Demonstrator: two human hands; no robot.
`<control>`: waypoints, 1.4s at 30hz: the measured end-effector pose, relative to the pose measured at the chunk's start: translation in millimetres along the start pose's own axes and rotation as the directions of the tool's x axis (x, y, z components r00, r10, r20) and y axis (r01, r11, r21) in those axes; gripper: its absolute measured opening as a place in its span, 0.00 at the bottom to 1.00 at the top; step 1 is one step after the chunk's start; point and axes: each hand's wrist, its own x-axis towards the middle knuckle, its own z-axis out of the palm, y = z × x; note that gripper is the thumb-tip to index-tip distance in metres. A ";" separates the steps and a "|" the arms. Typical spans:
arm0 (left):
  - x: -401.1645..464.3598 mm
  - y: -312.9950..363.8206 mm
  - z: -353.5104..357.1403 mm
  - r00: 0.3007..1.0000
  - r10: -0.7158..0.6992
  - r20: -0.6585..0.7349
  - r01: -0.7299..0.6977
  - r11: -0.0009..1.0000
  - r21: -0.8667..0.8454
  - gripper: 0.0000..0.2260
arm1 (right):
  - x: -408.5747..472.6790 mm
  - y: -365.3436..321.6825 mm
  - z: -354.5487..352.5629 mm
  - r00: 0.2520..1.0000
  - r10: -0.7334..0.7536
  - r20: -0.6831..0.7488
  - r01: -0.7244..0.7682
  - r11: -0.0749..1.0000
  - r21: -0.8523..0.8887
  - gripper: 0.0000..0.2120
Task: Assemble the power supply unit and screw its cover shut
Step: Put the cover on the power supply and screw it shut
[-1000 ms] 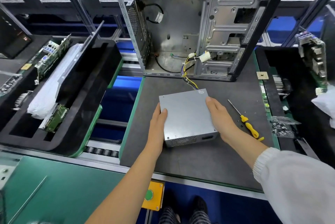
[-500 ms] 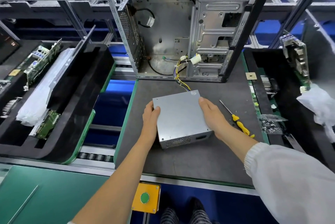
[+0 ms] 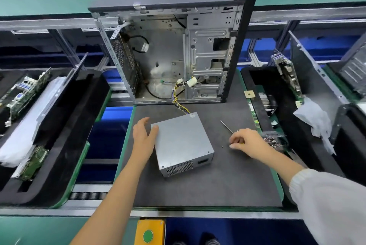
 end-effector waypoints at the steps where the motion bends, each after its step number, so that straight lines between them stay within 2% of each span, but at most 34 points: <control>1: -6.1 6.2 -1.4 0.998 0.042 -0.051 -0.041 0.999 0.023 0.18 | 0.0 -1.5 5.3 1.000 -0.014 -0.018 0.013 0.999 -0.037 0.03; 3: -19.6 16.6 -3.5 0.985 0.142 -0.102 -0.137 0.989 0.056 0.17 | 2.8 -4.5 14.2 0.997 -0.030 -0.068 0.022 0.993 -0.115 0.05; 6: -31.4 29.8 -4.4 0.968 0.231 -0.094 -0.223 0.971 0.084 0.13 | 7.7 -8.2 22.5 0.992 -0.037 -0.124 0.010 0.979 -0.205 0.06; 10: -31.8 43.6 2.7 0.963 0.257 -0.077 -0.252 0.965 0.066 0.10 | 11.1 -11.7 27.9 0.987 -0.095 -0.133 0.048 0.945 -0.323 0.05; 13: -31.0 48.7 13.2 0.963 0.267 -0.036 -0.263 0.961 0.085 0.08 | 11.0 -14.8 27.2 0.989 -0.104 -0.108 0.064 0.944 -0.323 0.03; 14: -31.2 51.1 17.5 0.960 0.280 -0.020 -0.277 0.957 0.083 0.06 | 10.0 -17.3 25.4 0.986 -0.103 -0.129 0.066 0.962 -0.263 0.02; 15: -31.8 54.5 22.9 0.957 0.290 0.009 -0.290 0.955 0.068 0.05 | 7.6 -21.4 22.4 0.981 -0.085 -0.175 0.064 0.990 -0.122 0.04; 17: -33.4 63.9 36.8 0.953 0.276 0.125 -0.281 0.959 0.025 0.07 | 2.6 -36.7 13.1 0.952 -0.018 -0.305 0.107 0.955 0.276 0.06; 18: -33.9 68.8 44.7 0.949 0.248 0.195 -0.254 0.967 0.006 0.09 | -0.7 -48.1 7.0 0.932 -0.006 -0.362 0.167 0.894 0.416 0.06; 20: -34.0 78.6 58.5 0.936 0.176 0.306 -0.157 0.984 -0.085 0.13 | -5.7 -71.7 -3.6 0.904 -0.049 -0.425 0.274 0.829 0.488 0.04; 23: -30.3 87.0 67.5 0.926 0.086 0.368 0.044 0.942 -0.332 0.13 | -8.4 -96.2 -9.8 0.873 -0.085 -0.480 0.328 0.831 0.449 0.03; 25: -26.7 87.9 68.4 0.914 0.025 0.405 0.169 0.885 -0.435 0.12 | -8.6 -102.1 -11.6 0.847 -0.061 -0.527 0.330 0.839 0.432 0.04; 27: -24.2 87.2 67.9 0.894 -0.038 0.447 0.284 0.819 -0.498 0.11 | -7.6 -104.3 -10.4 0.825 -0.110 -0.554 0.366 0.852 0.375 0.04; 30: -18.7 83.5 63.0 0.890 -0.105 0.444 0.357 0.766 -0.534 0.08 | -3.9 -100.6 -7.7 0.866 -0.250 -0.432 0.408 0.854 0.322 0.09; 32: -13.3 80.5 56.4 0.908 -0.108 0.404 0.321 0.800 -0.507 0.08 | 0.5 -83.3 -6.3 0.900 -0.220 -0.376 0.337 0.898 0.282 0.12; 34: -8.6 77.5 49.4 0.925 -0.099 0.368 0.285 0.821 -0.495 0.08 | 5.7 -53.9 -4.5 0.934 -0.061 -0.352 0.094 0.993 0.078 0.12; 35: -7.0 75.6 46.1 0.930 -0.095 0.354 0.273 0.824 -0.496 0.07 | 7.4 -39.8 -2.2 0.947 0.040 -0.320 -0.072 0.993 -0.090 0.14; 36: -5.7 73.5 43.0 0.935 -0.095 0.341 0.265 0.826 -0.497 0.06 | 8.6 -28.1 1.2 0.950 0.137 -0.282 -0.208 0.948 -0.241 0.17; 37: -4.9 70.9 40.4 0.939 -0.098 0.330 0.262 0.825 -0.501 0.05 | 9.7 -19.2 5.3 0.949 0.211 -0.235 -0.284 0.895 -0.344 0.20; 39: -2.8 64.8 36.5 0.942 -0.103 0.320 0.267 0.808 -0.525 0.04 | 13.6 -9.1 11.8 0.948 0.275 -0.159 -0.315 0.872 -0.375 0.19; 42: -1.0 58.8 32.4 0.943 -0.099 0.317 0.271 0.782 -0.562 0.04 | 18.2 -4.6 13.9 0.948 0.284 -0.145 -0.318 0.885 -0.340 0.13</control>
